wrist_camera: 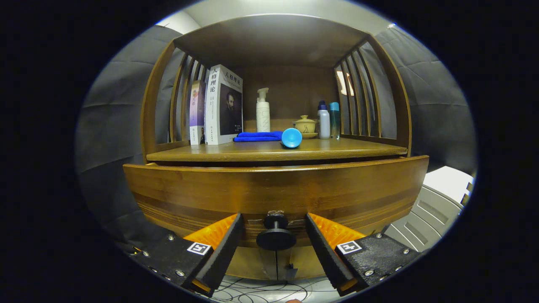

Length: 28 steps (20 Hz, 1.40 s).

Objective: Pull open the drawer, take out the items inside it, and place them on the countertop above the cabinet.

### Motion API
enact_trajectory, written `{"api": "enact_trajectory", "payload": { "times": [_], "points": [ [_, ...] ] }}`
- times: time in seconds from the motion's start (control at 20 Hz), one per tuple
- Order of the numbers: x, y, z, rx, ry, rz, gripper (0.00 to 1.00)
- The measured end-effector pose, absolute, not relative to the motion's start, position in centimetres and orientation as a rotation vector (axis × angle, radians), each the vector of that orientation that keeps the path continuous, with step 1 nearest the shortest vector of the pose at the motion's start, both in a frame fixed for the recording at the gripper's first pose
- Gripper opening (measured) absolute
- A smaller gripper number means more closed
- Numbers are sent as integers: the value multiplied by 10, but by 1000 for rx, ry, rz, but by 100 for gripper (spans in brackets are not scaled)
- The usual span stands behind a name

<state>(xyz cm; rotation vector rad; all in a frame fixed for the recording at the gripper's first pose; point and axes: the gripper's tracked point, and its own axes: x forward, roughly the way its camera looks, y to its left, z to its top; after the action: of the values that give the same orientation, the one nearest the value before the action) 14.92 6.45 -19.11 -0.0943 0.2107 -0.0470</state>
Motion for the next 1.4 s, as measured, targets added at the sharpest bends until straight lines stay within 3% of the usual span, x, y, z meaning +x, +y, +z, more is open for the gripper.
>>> {"api": "enact_trajectory", "payload": {
  "times": [0.85,1.4],
  "points": [
    [194,63,-195,-89,218,-63,93],
    [139,60,-121,-30,106,3,93]
  ]
}}
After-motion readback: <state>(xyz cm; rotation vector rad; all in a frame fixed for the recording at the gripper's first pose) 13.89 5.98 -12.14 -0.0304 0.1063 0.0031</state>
